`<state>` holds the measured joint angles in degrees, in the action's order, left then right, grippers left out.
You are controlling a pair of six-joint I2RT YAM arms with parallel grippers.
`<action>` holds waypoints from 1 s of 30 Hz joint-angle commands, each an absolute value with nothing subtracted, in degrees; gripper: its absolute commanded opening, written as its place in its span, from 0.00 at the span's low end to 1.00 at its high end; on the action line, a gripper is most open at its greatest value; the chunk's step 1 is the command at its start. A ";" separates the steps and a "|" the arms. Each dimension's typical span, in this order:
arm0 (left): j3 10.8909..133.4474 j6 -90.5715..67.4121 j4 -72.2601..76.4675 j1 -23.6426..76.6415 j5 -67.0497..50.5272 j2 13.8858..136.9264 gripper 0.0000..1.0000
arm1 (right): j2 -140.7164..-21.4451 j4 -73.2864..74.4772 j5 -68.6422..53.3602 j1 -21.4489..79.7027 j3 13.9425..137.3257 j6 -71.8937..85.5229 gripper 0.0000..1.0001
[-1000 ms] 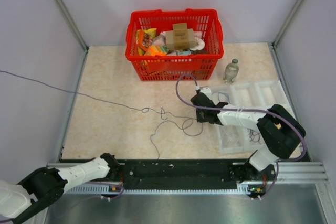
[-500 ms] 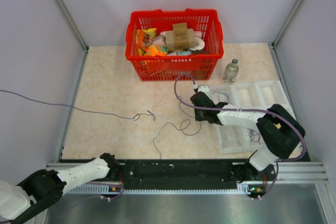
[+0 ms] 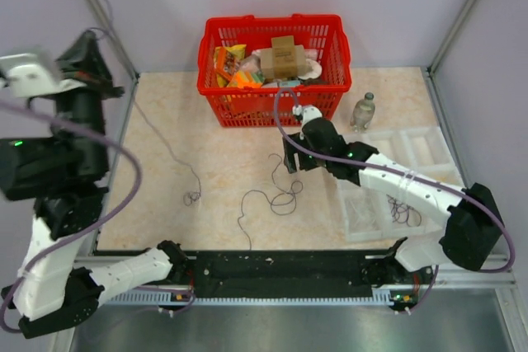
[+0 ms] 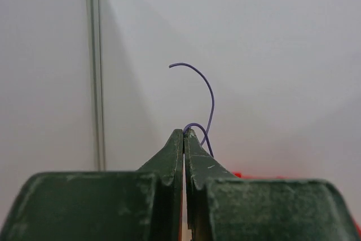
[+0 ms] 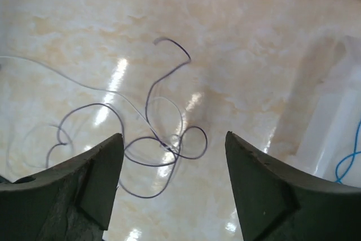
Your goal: Untangle the cables
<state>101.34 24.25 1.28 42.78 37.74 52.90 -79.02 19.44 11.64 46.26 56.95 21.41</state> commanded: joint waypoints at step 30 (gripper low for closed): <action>42.82 -44.29 -37.00 42.10 38.77 37.27 0.00 | -95.10 20.22 20.39 57.74 53.18 47.82 0.33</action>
